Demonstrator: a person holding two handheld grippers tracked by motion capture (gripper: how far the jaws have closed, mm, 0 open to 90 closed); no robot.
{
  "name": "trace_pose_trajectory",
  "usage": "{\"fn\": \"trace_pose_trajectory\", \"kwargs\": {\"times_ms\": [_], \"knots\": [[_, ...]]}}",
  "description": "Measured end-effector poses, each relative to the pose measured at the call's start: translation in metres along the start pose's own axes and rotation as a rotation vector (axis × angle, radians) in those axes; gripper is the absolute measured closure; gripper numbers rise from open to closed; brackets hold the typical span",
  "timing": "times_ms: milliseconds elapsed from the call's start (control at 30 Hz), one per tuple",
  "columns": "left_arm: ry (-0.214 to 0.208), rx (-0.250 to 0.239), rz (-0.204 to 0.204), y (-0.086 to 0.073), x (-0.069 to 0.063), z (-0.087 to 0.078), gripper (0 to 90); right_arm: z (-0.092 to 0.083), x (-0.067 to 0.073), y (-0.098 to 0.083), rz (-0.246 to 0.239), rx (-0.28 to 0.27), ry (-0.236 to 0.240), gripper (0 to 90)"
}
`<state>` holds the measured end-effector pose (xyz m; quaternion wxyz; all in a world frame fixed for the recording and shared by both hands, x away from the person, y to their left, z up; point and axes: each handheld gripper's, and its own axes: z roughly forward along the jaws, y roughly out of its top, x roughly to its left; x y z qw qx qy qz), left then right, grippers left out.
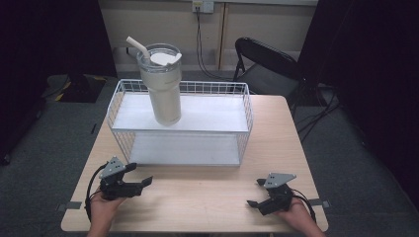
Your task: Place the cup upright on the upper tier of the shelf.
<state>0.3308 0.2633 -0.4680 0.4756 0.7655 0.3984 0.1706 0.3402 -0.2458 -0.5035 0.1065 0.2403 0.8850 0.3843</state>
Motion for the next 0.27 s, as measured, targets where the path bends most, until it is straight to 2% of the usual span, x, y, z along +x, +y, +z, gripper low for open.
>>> {"fn": "trace_pose_trajectory", "kwargs": {"times_ms": [67, 267], "knots": [[0.006, 0.023, 0.012, -0.0031, -0.0016, 0.0024, 14.2, 0.0000, 0.0000, 0.0000, 0.000, 0.000, 0.000, 12.2], [0.011, 0.042, 0.016, -0.0057, -0.0043, 0.0046, 13.5, 0.0000, 0.0000, 0.0000, 0.000, 0.000, 0.000, 12.2]]}}
